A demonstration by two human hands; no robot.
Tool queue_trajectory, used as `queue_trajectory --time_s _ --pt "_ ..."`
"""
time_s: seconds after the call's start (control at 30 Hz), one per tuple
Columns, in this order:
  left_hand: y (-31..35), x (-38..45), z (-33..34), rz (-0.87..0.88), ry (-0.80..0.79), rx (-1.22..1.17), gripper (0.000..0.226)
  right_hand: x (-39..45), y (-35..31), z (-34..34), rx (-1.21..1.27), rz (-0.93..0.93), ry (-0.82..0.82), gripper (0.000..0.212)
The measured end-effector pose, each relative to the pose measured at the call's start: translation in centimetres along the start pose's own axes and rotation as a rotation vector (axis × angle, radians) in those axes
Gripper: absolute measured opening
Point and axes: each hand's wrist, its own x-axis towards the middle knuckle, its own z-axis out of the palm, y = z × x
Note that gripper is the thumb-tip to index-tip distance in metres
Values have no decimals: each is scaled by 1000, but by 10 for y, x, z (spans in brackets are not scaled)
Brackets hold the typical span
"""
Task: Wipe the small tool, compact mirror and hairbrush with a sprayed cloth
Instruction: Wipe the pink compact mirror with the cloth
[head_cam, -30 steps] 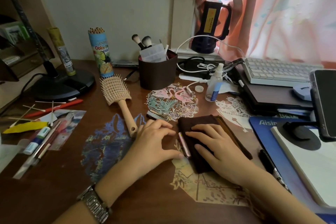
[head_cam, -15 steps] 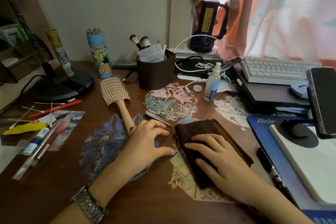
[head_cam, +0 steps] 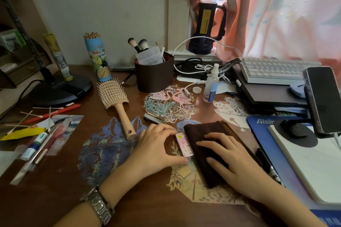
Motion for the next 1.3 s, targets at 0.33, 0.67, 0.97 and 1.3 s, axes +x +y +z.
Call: queue_trajectory --time_s 0.33,0.67,0.97,1.3 --pt "5 7 1 142 149 155 75 6 0 -5 58 8 9 47" --pt "-9 -11 -16 117 161 194 76 8 -11 -10 69 -2 41 50" --pt "-23 -20 -32 141 130 196 76 45 -35 -11 11 -179 -11 68" --pt "-28 -22 -41 87 63 -61 73 58 -31 -14 293 -222 -53 55"
